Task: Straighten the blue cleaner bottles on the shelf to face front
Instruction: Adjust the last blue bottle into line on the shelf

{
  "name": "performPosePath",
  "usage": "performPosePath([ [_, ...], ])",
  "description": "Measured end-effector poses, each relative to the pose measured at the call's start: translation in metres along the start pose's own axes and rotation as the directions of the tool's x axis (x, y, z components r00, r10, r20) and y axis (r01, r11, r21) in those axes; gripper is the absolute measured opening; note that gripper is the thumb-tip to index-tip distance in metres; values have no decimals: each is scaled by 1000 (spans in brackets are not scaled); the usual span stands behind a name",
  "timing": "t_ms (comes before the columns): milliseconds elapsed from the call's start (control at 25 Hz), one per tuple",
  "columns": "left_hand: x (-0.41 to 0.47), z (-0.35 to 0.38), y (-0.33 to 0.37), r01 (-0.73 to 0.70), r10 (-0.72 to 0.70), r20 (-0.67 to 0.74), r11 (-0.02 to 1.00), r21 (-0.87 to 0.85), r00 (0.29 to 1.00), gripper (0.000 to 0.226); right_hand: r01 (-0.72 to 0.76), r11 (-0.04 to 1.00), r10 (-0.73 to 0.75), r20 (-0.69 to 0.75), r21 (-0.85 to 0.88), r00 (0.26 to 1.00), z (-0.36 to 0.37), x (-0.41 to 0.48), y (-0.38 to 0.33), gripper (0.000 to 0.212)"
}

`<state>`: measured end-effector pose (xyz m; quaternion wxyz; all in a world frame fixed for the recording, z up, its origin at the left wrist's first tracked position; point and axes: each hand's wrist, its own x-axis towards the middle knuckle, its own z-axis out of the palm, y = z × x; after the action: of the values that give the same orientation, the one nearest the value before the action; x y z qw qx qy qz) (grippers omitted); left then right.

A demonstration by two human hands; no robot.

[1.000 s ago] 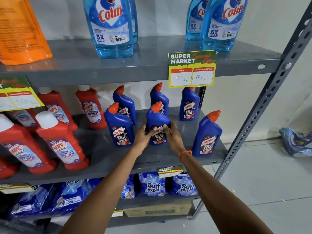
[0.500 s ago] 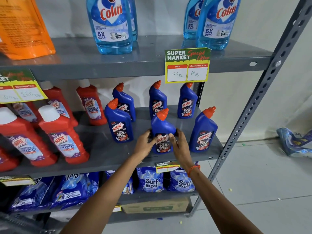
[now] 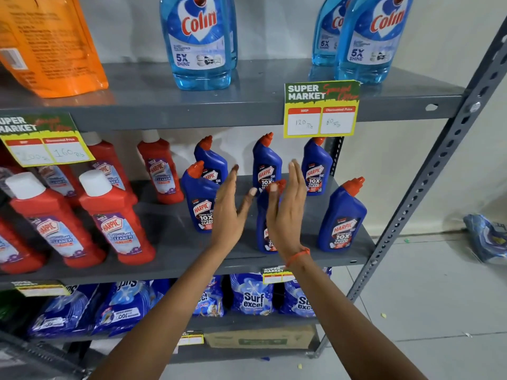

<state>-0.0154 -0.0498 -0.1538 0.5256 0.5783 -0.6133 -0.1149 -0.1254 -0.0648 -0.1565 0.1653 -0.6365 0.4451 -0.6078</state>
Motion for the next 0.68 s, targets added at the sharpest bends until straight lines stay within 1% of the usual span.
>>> performPosePath([
  [40,7,-8,0,-44,45,-49,999,10,998,63,74,997,-74,1,-6,997,11,5,-12,49],
  [120,19,-26,-14,-49,53,-116,998,40,992,65,173,985,-174,50,23,983,39,10,-29,46],
  [200,25,-40,-34,19,-6,-148,996,86,989,70,159,983,-171,145,88,974,64,7,-34,44],
  [280,26,-50,-64,116,-98,-163,987,107,982,81,94,991,-115,235,99,965,90,0,-28,43],
  [320,27,-53,-82,178,-166,-147,981,76,975,85,48,995,-69,272,83,960,102,-4,-21,44],
  [400,27,-58,-112,290,-292,-60,956,-30,955,87,-84,996,68,331,33,941,123,-11,1,46],
  [480,27,-60,-131,420,-415,69,887,-191,907,87,-217,976,209,400,-26,892,135,-17,22,48],
  [520,26,-60,-135,463,-441,140,851,-249,886,80,-272,961,262,444,-43,857,138,-19,29,49],
  [560,24,-59,-136,482,-445,188,827,-290,876,67,-313,949,296,484,-47,824,140,-20,33,50],
  [600,24,-57,-138,487,-442,206,812,-322,873,51,-336,941,312,510,-46,802,141,-20,35,50],
  [640,23,-56,-138,492,-448,206,800,-343,870,40,-342,938,315,521,-47,793,141,-19,36,50],
  [680,23,-56,-137,495,-450,205,790,-362,869,36,-342,938,316,524,-49,791,140,-19,37,50],
])
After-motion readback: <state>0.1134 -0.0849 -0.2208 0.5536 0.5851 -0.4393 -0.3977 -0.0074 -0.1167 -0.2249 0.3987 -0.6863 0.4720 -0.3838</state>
